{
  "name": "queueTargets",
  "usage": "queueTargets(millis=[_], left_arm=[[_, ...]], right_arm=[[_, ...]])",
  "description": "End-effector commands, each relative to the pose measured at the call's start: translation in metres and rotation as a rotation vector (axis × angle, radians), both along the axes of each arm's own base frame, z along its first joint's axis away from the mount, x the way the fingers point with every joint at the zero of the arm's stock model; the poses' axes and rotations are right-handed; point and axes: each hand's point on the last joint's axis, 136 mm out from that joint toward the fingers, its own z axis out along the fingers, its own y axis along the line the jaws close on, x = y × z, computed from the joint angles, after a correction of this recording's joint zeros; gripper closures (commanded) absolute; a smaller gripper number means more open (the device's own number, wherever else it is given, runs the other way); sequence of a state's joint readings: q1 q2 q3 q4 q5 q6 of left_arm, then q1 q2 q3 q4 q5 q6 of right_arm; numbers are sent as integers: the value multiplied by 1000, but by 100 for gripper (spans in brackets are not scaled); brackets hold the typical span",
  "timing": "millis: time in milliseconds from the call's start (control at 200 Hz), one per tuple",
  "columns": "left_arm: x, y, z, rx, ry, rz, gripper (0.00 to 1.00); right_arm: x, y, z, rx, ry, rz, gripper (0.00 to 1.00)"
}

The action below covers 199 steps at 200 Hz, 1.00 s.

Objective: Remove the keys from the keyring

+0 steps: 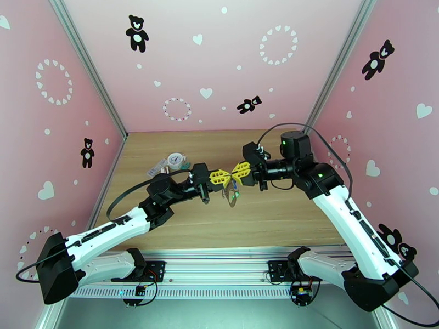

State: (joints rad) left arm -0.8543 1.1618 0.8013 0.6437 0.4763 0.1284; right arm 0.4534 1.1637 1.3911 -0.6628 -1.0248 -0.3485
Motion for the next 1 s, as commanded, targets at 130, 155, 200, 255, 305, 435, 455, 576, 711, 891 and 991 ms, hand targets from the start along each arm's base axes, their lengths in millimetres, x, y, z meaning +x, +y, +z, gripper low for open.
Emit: queueTargets(millis=[130, 155, 200, 255, 305, 435, 455, 576, 711, 891, 991], left_arm=[[-1, -2, 20, -37, -50, -3, 100], [-1, -2, 20, -37, -49, -1, 100], [0, -3, 19, -33, -49, 0, 100], [1, -3, 18, -27, -48, 2, 100], [2, -4, 17, -22, -44, 9, 100], [7, -4, 9, -2, -28, 34, 94], [8, -3, 8, 2, -23, 40, 90], [14, 1, -3, 47, 11, 89, 76], [17, 11, -26, 120, 49, 145, 72], [10, 17, -56, 272, 93, 139, 70], [7, 19, -52, 306, 74, 135, 70]], right_arm=[[-4, 3, 3, 10, 24, 35, 90], [-4, 3, 4, 10, 25, 35, 93], [-3, 2, 2, 2, 23, 31, 99], [-1, 1, 1, -6, 12, 18, 100], [-1, 0, 1, -10, -3, 7, 100], [6, -3, 0, -20, -70, -50, 100], [8, -3, -1, -26, -83, -62, 100], [19, -6, -11, -72, -186, -135, 100], [25, -6, -24, -131, -303, -148, 100], [29, 0, -39, -193, -428, -134, 100], [32, 1, -44, -220, -477, -131, 100]])
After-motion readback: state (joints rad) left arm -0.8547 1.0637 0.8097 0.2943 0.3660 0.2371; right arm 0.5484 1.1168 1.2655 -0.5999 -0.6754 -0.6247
